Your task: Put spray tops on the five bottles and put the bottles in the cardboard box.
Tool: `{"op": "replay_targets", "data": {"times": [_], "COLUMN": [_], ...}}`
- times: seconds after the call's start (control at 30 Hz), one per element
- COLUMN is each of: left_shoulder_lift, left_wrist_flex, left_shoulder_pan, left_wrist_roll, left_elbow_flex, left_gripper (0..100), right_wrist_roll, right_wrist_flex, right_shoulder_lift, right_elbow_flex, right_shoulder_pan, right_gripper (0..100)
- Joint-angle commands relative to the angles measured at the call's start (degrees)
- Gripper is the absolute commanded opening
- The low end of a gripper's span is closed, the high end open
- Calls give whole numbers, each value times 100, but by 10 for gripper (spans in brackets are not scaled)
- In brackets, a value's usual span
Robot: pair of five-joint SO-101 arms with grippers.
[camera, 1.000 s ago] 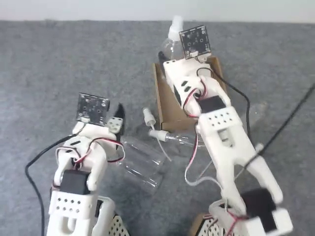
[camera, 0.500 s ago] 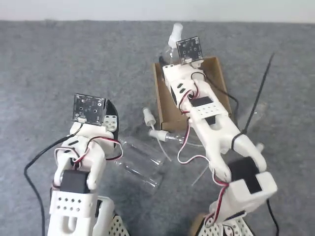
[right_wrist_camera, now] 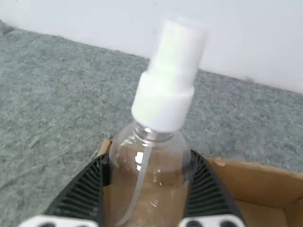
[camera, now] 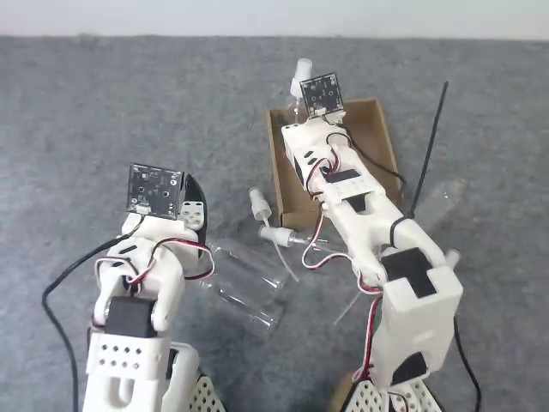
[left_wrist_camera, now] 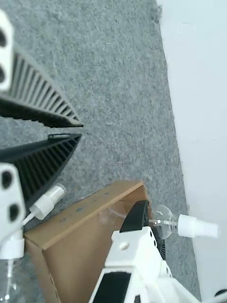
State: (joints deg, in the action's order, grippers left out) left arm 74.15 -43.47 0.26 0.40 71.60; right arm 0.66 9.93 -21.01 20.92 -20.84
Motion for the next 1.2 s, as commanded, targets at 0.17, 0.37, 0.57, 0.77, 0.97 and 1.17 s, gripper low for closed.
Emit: {"op": "replay_targets", "data": {"times": [0.17, 0.37, 0.57, 0.77, 0.97, 1.17], "left_shoulder_lift": [123, 123, 123, 123, 123, 123], "left_wrist_flex": [149, 141, 132, 141, 141, 141], "left_shoulder_pan": [-18, -18, -18, -18, -18, -18], "left_wrist_roll": [-9, -9, -9, -9, -9, -9], "left_elbow_flex": [-48, -48, -48, -40, -40, -40], "left_gripper": [12, 12, 12, 12, 12, 12], "right_wrist_roll": [88, 88, 105, 105, 114, 527], "right_wrist_flex": [189, 233, 180, 180, 180, 180], "right_shoulder_lift": [-13, 31, 13, 31, 48, 48], "right_elbow_flex": [-334, -185, -176, -176, -211, -211], "right_shoulder_pan": [31, 13, 4, 4, -48, -259], "right_gripper": [6, 40, 219, 227, 228, 229]}}
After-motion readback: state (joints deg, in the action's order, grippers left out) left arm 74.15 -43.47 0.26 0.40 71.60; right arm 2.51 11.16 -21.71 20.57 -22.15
